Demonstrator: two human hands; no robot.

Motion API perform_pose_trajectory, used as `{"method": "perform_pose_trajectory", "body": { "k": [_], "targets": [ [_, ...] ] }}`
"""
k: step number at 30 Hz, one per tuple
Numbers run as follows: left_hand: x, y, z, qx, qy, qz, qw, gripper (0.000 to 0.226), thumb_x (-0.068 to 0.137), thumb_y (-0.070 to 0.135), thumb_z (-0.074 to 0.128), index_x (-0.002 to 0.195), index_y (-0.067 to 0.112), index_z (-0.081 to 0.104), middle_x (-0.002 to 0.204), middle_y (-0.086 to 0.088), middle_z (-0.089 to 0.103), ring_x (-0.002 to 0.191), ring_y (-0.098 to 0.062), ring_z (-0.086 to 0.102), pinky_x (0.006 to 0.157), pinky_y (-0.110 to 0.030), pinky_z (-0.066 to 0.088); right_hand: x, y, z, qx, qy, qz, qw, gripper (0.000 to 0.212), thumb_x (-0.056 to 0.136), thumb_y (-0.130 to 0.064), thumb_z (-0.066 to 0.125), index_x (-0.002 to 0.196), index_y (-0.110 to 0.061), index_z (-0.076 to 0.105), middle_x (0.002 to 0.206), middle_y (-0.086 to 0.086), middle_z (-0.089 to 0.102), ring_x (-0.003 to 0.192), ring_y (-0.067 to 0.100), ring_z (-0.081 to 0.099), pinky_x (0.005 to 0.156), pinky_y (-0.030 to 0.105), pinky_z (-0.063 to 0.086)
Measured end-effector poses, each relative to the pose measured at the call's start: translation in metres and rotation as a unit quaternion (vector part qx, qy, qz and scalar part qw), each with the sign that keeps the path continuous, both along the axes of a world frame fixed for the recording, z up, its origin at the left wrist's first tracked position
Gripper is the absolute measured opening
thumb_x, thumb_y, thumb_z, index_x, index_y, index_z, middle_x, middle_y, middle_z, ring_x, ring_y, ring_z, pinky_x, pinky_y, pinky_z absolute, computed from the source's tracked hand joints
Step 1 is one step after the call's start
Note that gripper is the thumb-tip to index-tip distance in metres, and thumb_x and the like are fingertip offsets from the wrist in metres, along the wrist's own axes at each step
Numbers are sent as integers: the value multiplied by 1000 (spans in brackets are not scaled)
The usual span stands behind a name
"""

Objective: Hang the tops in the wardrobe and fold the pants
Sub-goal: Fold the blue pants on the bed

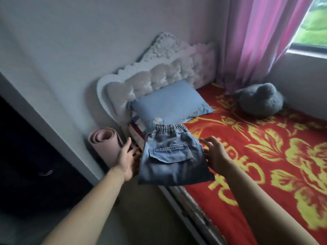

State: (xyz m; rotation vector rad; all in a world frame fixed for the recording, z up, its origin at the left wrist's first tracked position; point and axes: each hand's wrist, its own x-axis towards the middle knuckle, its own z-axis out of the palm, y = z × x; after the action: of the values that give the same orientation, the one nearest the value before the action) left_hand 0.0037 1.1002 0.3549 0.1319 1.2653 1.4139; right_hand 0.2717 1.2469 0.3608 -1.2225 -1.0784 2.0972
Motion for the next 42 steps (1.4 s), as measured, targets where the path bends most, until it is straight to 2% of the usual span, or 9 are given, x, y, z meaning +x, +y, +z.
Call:
{"method": "perform_pose_trajectory", "body": {
  "k": [4,8,11,18,21,25,30,35,42],
  "targets": [
    [-70,-106,29,52,7,46,998,60,78,72,57,96,18,75,81,-4,67,65,-21,59,58,-25,43,-89,-77,35,39,29,50,998,34,78,-45,51,67,-23,73,62,6,56,49,21,50,45,25,36],
    [-140,-210,75,72,72,110,989,31,76,51,65,86,23,73,85,-3,62,69,-22,55,65,-31,40,-192,-144,87,89,61,127,986,26,82,-40,51,87,-22,69,62,3,53,50,18,43,49,30,27],
    [-192,-273,127,83,100,186,974,38,75,34,65,103,11,73,104,-15,67,89,-30,63,92,-41,48,-272,-193,138,146,92,175,969,30,72,-42,58,97,-27,63,65,-1,54,54,15,42,51,29,26],
    [-294,-376,253,151,213,287,922,37,81,28,63,114,12,68,117,-16,66,103,-33,64,94,-40,47,-421,-271,254,242,175,274,914,32,88,-49,54,69,-30,72,69,-4,67,55,9,62,52,25,43],
    [-330,-398,292,203,252,314,893,50,78,21,65,127,18,59,128,-13,62,113,-34,61,91,-42,48,-475,-287,295,269,211,322,883,30,89,-50,56,81,-24,70,69,-1,68,61,13,64,50,19,48],
    [-377,-412,345,234,309,335,859,44,74,17,61,118,21,62,117,-14,66,96,-31,65,86,-40,51,-548,-290,342,337,278,306,846,42,91,-36,54,132,-32,52,122,2,65,106,15,65,86,31,53],
    [-436,-407,416,218,359,356,835,19,71,17,60,81,19,77,92,-10,73,81,-29,71,80,-40,55,-620,-289,420,376,330,312,808,73,71,-43,62,141,-28,48,144,11,50,132,29,49,112,47,37],
    [-500,-391,477,231,439,376,782,37,77,5,56,110,15,69,109,-13,71,94,-33,69,87,-46,54,-690,-278,486,448,339,284,777,84,64,-38,63,145,-28,43,145,5,48,130,24,50,105,41,45],
    [-588,-374,524,233,494,414,728,59,81,-1,58,134,23,55,115,-9,70,98,-29,71,84,-47,58,-777,-267,528,529,318,244,748,82,70,-21,63,147,-31,37,108,-12,56,94,8,62,57,15,53]
  ]
}}
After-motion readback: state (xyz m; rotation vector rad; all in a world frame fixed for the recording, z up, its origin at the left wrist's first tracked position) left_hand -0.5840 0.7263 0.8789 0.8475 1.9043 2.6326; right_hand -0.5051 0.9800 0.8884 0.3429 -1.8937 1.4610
